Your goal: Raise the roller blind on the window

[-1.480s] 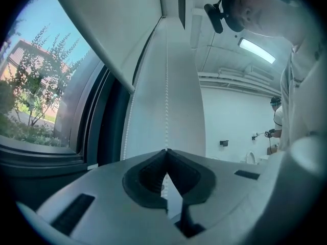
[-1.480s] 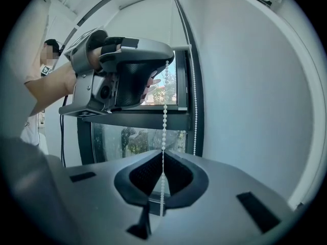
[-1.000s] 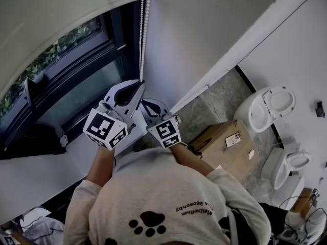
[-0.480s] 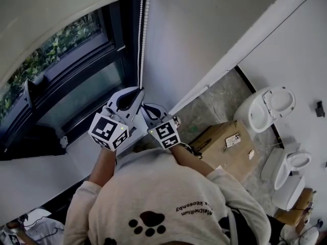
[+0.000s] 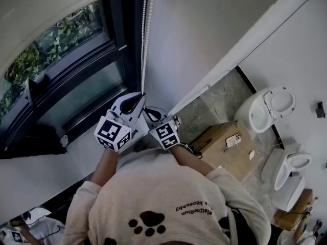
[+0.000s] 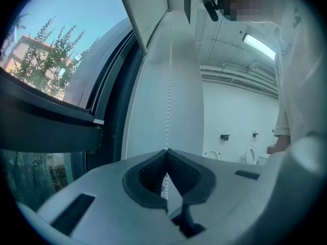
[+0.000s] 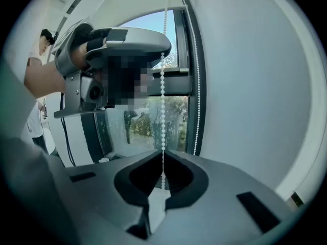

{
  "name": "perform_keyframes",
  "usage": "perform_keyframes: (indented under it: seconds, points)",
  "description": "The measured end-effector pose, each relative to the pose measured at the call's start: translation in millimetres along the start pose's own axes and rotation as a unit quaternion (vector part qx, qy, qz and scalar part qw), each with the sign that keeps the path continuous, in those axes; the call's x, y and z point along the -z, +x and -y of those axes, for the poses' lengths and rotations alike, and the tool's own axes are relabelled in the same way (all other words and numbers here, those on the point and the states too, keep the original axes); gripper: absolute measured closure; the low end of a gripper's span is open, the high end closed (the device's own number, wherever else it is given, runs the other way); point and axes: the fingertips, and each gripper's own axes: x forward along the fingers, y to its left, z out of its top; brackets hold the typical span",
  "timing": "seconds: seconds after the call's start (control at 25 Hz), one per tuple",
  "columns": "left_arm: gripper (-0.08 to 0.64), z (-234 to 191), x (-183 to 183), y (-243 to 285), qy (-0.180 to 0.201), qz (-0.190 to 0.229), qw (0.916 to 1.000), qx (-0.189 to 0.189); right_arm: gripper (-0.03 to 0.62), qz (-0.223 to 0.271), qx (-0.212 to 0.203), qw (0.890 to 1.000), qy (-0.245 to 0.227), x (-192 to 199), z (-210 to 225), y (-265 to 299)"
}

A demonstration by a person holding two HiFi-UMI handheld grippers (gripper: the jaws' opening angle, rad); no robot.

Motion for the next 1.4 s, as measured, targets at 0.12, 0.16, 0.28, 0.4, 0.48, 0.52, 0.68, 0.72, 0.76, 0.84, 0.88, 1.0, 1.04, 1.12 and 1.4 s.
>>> perform_keyframes:
  seconds: [0.12,0.16,0.28,0.4,0.48,0.52,0.68,0.72,0.76,0.84,0.88,1.0,1.04,1.12,1.4]
  points:
    - [0.552,1,1,-1,0.002,0.000,1.0000,0.000,0.578,0.001,0.007,1.000,-0.003,1,2,-2]
    - [0.552,1,1,-1,0.000,0.001,1.0000,-0.001,0.578,0.003,0.008,1.000,-0.006,0,3,-3]
    - [0.552,0,1,-2,-0.002,0.003,1.0000,0.000,0.542,0.016,0.000,1.000,-0.006,-9,2,-11]
    - [0.552,0,2,-1,-0.002,0.002,1.0000,0.001,0.453,0.047,-0.006,0.999,0.010,-31,6,-32]
    - [0.552,0,5,-1,-0.002,0.001,1.0000,0.001,0.449,0.076,0.001,0.997,0.016,-57,11,-50]
    - [0.552,0,5,-1,-0.002,0.002,1.0000,0.001,0.449,0.090,0.006,0.996,0.018,-72,13,-60]
    - [0.552,2,6,-3,0.000,0.004,1.0000,0.002,0.449,0.142,0.017,0.989,0.030,-133,18,-95]
    - [0.552,3,6,-2,0.001,0.004,1.0000,0.003,0.449,0.155,0.019,0.987,0.029,-150,18,-101]
    - [0.552,3,6,-2,0.002,0.004,1.0000,0.003,0.449,0.167,0.021,0.985,0.025,-167,17,-107]
    - [0.552,4,7,-2,0.004,0.004,1.0000,0.004,0.451,0.186,0.024,0.982,0.011,-198,16,-113]
    - [0.552,5,7,-2,0.004,0.004,1.0000,0.004,0.459,0.194,0.024,0.981,0.004,-213,15,-114]
    - [0.552,6,7,-2,0.004,0.006,1.0000,0.005,0.482,0.208,0.018,0.978,-0.017,-249,13,-113]
    - [0.552,6,7,-2,0.004,0.006,1.0000,0.005,0.482,0.210,0.015,0.977,-0.022,-258,12,-111]
    - [0.552,7,7,-2,0.003,0.006,1.0000,0.004,0.482,0.212,0.011,0.977,-0.029,-270,12,-110]
    - [0.552,10,7,-1,0.001,0.009,0.9999,0.005,0.577,0.208,0.004,0.978,-0.023,-280,10,-106]
